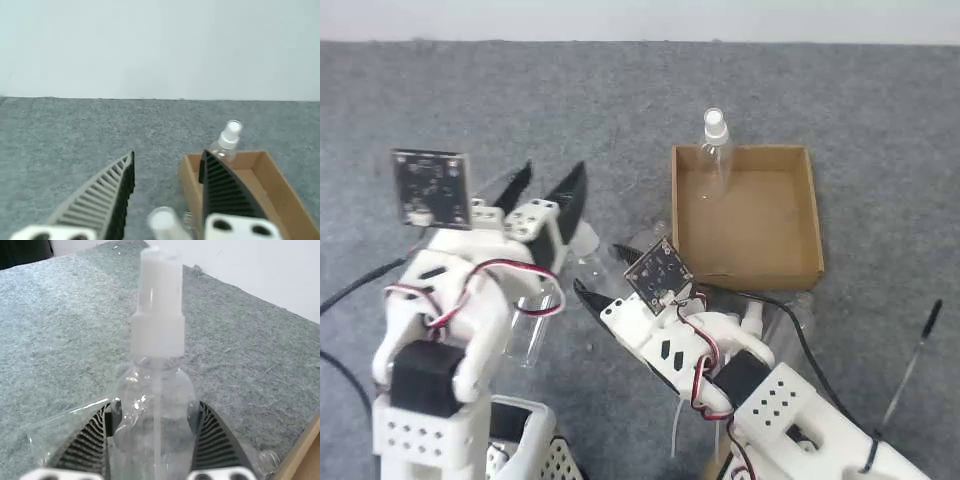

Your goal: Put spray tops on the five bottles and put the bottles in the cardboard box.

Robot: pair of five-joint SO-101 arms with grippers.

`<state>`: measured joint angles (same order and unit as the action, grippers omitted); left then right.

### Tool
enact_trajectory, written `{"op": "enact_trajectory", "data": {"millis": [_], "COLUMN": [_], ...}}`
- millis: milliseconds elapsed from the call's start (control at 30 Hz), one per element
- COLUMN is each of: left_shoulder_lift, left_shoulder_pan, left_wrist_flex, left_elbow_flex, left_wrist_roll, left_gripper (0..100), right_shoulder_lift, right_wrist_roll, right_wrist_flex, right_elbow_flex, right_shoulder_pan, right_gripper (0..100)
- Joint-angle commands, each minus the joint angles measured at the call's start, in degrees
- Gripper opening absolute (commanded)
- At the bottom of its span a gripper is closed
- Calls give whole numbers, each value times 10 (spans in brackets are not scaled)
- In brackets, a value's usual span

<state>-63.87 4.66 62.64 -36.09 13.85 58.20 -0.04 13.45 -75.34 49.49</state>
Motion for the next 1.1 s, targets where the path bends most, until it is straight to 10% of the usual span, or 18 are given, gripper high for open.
{"op": "enact_trajectory", "data": {"millis": [0,367,633,1067], "left_shoulder_lift": [-12,-281,-304,-304], "left_shoulder_pan": [-48,-25,140,150], "left_wrist_flex": [25,-28,-26,-110], "left_elbow_flex": [18,-234,-305,-389], "left_wrist_roll": [-27,-71,-111,-113], "left_gripper": [195,199,271,276], "right_shoulder_lift": [28,22,-42,-93], "right_wrist_roll": [-4,-7,-7,-24], "right_wrist_flex": [-11,88,116,263], "right_elbow_flex": [11,170,290,411], "right_shoulder_pan": [-12,-144,-142,-86], "right_gripper": [6,6,6,6]}}
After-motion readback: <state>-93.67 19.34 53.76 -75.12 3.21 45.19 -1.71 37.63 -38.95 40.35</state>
